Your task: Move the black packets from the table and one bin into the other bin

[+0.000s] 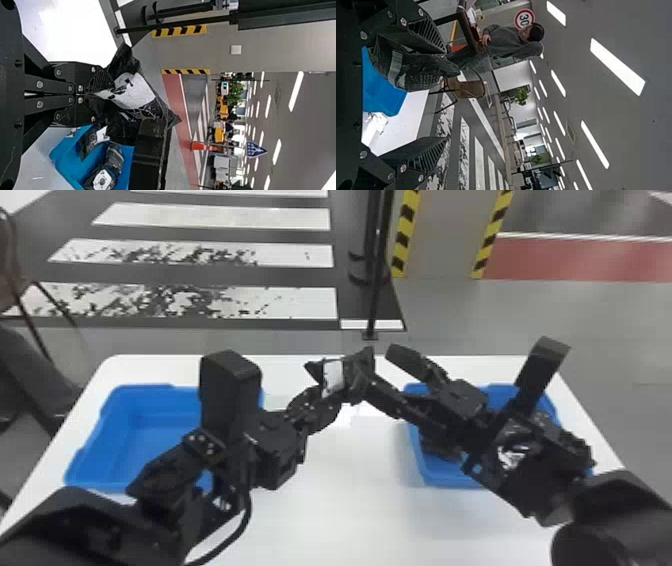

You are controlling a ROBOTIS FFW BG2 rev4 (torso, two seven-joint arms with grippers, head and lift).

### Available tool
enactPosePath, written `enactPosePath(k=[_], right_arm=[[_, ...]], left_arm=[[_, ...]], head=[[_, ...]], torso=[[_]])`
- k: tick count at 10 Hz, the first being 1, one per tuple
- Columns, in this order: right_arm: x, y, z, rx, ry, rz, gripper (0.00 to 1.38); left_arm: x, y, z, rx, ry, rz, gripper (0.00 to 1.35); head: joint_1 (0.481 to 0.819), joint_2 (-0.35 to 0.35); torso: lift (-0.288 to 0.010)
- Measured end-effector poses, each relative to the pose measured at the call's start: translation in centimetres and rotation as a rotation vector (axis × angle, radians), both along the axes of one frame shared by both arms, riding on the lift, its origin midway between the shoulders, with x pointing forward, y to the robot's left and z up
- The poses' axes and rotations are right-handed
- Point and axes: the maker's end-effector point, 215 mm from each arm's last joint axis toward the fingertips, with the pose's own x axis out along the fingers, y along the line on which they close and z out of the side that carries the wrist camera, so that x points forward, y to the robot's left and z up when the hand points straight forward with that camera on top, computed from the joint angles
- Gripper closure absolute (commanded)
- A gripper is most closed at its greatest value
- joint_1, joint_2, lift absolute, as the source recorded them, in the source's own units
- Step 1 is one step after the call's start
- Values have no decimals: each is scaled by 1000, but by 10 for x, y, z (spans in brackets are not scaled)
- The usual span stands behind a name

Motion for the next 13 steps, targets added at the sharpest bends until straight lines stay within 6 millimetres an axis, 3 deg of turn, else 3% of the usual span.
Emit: enactPosePath(k=[1, 3, 7, 8, 9, 10, 11, 13], right_arm=[[1, 8, -9, -4, 22, 37, 1179], [-2, 23, -12, -5, 40, 83, 1170], [-8, 29, -5, -22, 29, 95, 1174], [-9, 29, -4, -24, 23, 95, 1174], [-9, 28, 0, -15, 13, 92, 1174], [-7, 20, 7, -8, -6, 74, 1174], [1, -1, 12, -19, -28, 26, 1174], [24, -72, 0, -87, -30, -126, 1173]], left_arm=[[-2, -6, 1, -4, -2, -14, 1220], [-5, -15, 2, -3, -1, -37, 1220], [-3, -12, 3, -4, -5, -29, 1220], [-3, -11, 4, -8, -9, -27, 984], [-2, -10, 4, -18, -11, -26, 414], [-1, -8, 0, -26, -6, -20, 41], [1, -2, -4, -29, -3, -7, 79], [6, 13, -4, -39, -14, 28, 104]], head=[[695, -46], [695, -41], [695, -28], [695, -26], [695, -26], [695, -29], [695, -43], [695, -107]], torso=[[-110], [-110], [-110], [-110], [-110], [-110], [-110], [-110]])
